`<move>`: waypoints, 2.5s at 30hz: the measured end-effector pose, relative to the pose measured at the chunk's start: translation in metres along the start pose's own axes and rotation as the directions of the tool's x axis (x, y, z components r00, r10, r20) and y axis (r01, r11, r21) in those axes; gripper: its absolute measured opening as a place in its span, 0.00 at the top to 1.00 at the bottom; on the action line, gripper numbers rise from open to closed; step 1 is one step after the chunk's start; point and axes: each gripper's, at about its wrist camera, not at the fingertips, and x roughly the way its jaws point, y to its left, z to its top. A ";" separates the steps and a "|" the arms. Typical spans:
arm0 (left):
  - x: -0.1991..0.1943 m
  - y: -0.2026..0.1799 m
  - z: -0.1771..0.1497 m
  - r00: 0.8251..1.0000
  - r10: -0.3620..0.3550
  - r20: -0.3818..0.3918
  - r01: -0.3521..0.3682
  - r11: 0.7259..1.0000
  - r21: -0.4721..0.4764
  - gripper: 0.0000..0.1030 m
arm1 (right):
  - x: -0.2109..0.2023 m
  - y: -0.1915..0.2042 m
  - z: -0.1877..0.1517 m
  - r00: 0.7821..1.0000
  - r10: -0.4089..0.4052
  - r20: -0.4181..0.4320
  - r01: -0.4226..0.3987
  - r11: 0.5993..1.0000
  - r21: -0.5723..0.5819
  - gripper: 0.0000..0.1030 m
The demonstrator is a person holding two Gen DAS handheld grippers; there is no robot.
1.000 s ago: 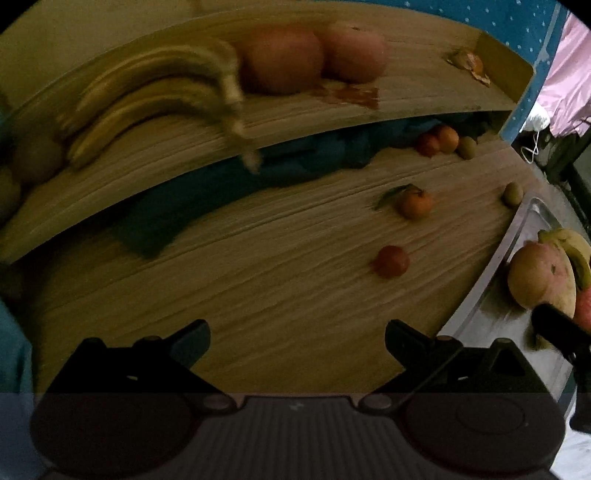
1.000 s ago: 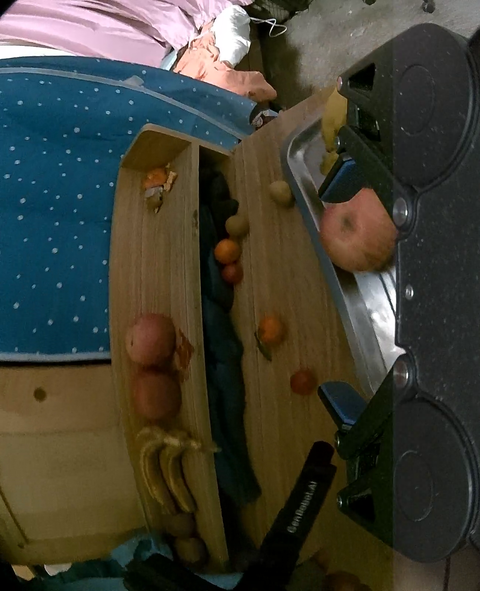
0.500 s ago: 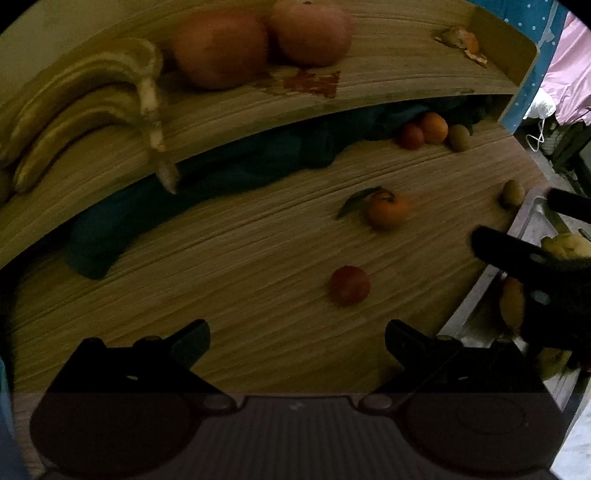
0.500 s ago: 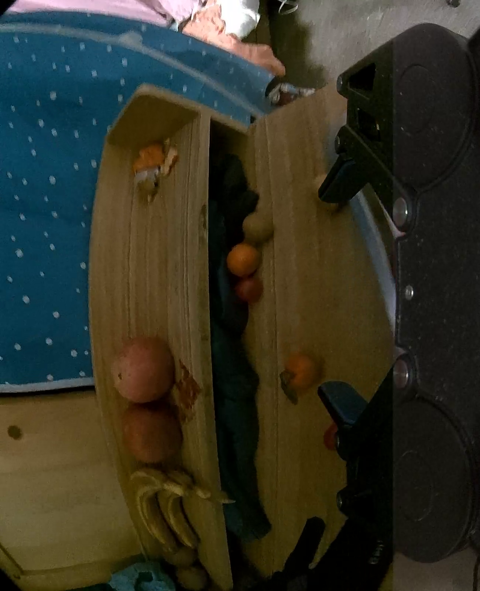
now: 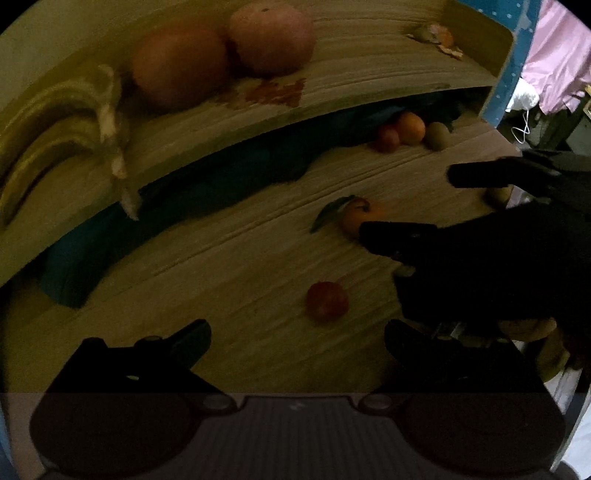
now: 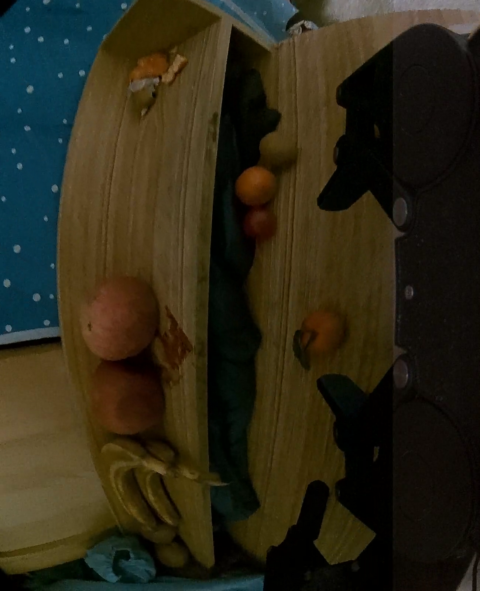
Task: Organize fruits
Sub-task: 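Close the left gripper on a red cherry tomato while the right gripper grasps the leafy mandarin, then carry the tomato in the left gripper and mandarin in the right over the tray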
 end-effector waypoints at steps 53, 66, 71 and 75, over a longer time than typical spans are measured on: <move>-0.017 0.005 -0.010 0.995 -0.058 0.082 0.058 0.998 0.010 0.76 | -0.017 0.016 -0.002 0.999 0.053 -0.007 -0.053 0.998 0.023 0.70; -0.051 -0.006 -0.025 0.979 -0.145 0.141 0.126 0.983 0.136 0.76 | -0.087 0.036 -0.042 0.994 -0.089 0.067 0.079 0.987 0.137 0.70; -0.056 -0.022 -0.031 0.972 -0.194 0.136 0.163 0.964 0.208 0.76 | -0.112 0.042 -0.064 0.985 -0.155 0.071 0.138 0.970 0.201 0.70; -0.058 -0.039 -0.035 0.963 -0.238 0.125 0.197 0.941 0.274 0.76 | -0.130 0.043 -0.084 0.976 -0.210 0.063 0.187 0.947 0.260 0.70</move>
